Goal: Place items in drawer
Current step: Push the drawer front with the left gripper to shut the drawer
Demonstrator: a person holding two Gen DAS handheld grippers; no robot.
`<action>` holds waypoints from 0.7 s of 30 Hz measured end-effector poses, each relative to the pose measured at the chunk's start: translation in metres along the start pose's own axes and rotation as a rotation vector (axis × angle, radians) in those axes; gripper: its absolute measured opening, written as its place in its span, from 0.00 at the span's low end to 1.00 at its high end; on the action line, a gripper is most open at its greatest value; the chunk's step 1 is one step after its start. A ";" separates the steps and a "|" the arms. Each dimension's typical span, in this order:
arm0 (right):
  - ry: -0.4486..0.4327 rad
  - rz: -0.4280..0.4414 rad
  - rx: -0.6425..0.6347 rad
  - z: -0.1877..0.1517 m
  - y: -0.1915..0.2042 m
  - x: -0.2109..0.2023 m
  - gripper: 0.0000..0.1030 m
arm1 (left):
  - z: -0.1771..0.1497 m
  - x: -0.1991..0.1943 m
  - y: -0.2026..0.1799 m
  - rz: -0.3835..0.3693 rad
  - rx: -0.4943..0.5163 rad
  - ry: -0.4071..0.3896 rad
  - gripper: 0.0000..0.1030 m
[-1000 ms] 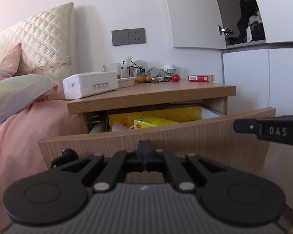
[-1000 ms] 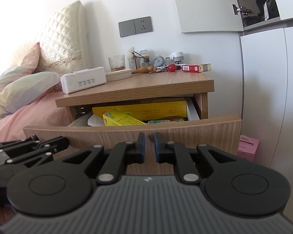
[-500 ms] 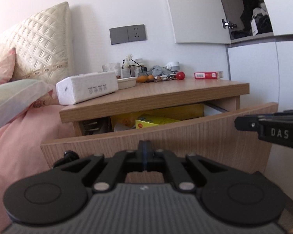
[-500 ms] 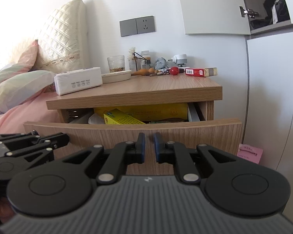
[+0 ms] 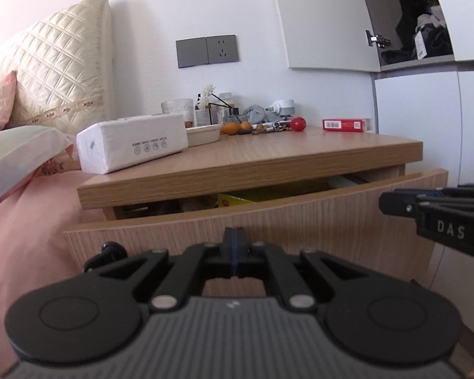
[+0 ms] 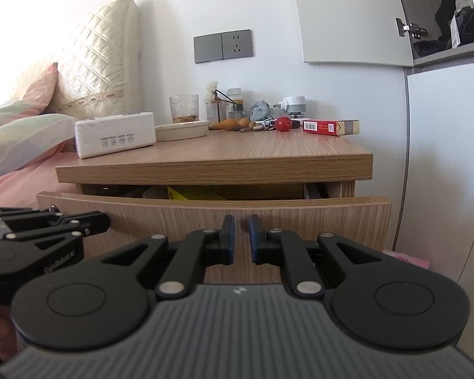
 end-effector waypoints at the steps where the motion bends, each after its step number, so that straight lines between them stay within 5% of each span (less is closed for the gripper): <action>1: -0.001 0.001 0.002 0.000 0.000 0.003 0.12 | 0.001 0.002 0.003 -0.010 -0.023 -0.003 0.03; 21: -0.064 0.002 -0.026 0.000 0.001 0.045 0.11 | 0.002 0.043 0.026 -0.007 0.010 -0.014 0.03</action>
Point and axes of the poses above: each gripper's, at about its wrist camera, not at the fingertips, and x roughly the way its jaws point, y to its left, z to its top, the point moved 1 cm from there along x, roughly the way its jaws point, and after that the axes turned 13 degrees about -z, right-handed, at the moved point
